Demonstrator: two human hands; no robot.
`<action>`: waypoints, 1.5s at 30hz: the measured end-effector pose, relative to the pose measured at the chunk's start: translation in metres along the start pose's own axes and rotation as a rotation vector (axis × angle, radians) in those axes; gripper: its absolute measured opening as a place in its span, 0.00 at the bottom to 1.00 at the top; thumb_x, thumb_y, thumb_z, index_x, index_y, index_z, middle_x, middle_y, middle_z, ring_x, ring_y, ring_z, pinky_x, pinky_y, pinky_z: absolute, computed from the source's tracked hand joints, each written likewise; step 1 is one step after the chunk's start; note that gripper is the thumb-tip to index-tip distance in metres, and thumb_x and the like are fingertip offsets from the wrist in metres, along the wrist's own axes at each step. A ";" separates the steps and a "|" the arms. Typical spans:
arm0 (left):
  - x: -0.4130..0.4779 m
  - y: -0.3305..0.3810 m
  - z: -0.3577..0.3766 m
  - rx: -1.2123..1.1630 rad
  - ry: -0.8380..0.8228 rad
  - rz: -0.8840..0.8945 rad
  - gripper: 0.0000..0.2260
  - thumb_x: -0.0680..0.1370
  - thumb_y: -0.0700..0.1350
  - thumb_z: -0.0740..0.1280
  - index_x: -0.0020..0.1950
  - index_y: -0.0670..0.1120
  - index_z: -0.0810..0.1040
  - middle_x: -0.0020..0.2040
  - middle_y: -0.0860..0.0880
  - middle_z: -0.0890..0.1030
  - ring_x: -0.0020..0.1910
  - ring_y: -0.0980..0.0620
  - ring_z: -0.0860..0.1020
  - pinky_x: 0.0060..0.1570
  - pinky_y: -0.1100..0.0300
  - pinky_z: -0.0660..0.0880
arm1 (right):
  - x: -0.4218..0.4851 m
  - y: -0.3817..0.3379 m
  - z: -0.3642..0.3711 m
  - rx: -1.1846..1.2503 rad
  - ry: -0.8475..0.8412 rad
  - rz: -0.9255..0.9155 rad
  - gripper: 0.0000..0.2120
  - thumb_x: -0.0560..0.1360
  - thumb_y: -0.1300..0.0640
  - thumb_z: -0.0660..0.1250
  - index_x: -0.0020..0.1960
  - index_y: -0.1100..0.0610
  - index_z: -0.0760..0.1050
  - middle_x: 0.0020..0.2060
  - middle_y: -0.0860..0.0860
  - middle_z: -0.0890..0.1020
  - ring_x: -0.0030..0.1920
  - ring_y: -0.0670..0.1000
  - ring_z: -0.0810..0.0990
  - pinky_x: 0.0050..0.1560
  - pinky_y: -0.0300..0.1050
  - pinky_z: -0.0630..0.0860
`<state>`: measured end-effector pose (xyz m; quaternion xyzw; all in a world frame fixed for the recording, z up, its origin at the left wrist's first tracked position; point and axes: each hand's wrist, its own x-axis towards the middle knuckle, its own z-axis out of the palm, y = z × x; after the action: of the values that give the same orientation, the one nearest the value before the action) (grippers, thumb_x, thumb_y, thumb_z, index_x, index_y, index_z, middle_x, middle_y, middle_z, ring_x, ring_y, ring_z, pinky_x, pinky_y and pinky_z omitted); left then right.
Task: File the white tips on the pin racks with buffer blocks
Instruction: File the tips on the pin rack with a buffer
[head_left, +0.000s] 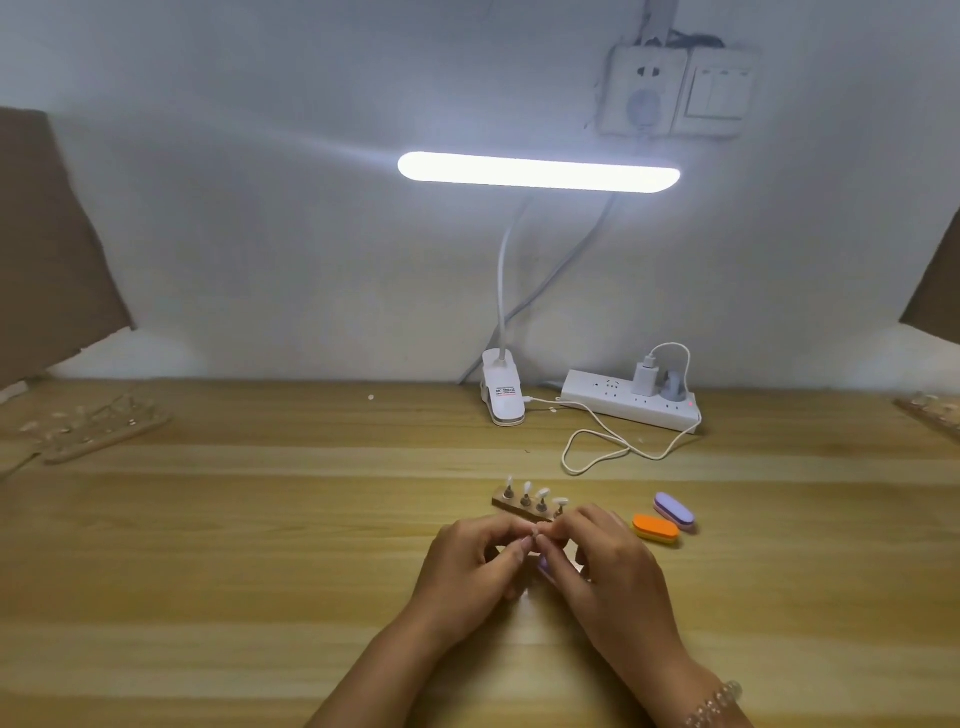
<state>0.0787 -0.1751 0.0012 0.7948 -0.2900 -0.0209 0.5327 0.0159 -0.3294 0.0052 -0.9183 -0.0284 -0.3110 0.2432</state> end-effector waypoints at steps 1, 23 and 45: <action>0.000 0.000 0.000 0.003 -0.003 0.007 0.10 0.79 0.39 0.67 0.52 0.51 0.86 0.42 0.55 0.85 0.28 0.61 0.77 0.35 0.62 0.74 | 0.001 0.000 0.000 0.014 -0.014 0.008 0.07 0.74 0.54 0.73 0.41 0.50 0.75 0.38 0.42 0.74 0.38 0.42 0.69 0.35 0.41 0.69; 0.002 0.002 -0.001 -0.006 0.053 -0.047 0.07 0.82 0.40 0.62 0.49 0.48 0.79 0.46 0.55 0.83 0.31 0.56 0.80 0.33 0.67 0.72 | -0.005 0.011 -0.019 -0.007 -0.433 0.104 0.16 0.68 0.47 0.62 0.56 0.40 0.73 0.51 0.38 0.71 0.47 0.44 0.75 0.41 0.34 0.69; -0.001 -0.002 0.006 0.256 -0.060 0.105 0.12 0.74 0.57 0.58 0.54 0.61 0.77 0.45 0.65 0.81 0.40 0.62 0.77 0.41 0.60 0.74 | 0.002 0.005 -0.007 0.547 -0.090 0.309 0.10 0.70 0.52 0.76 0.45 0.53 0.76 0.34 0.45 0.78 0.32 0.43 0.73 0.34 0.35 0.68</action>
<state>0.0764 -0.1785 -0.0031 0.8389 -0.3472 0.0206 0.4186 0.0144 -0.3372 0.0089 -0.8251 0.0182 -0.2103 0.5241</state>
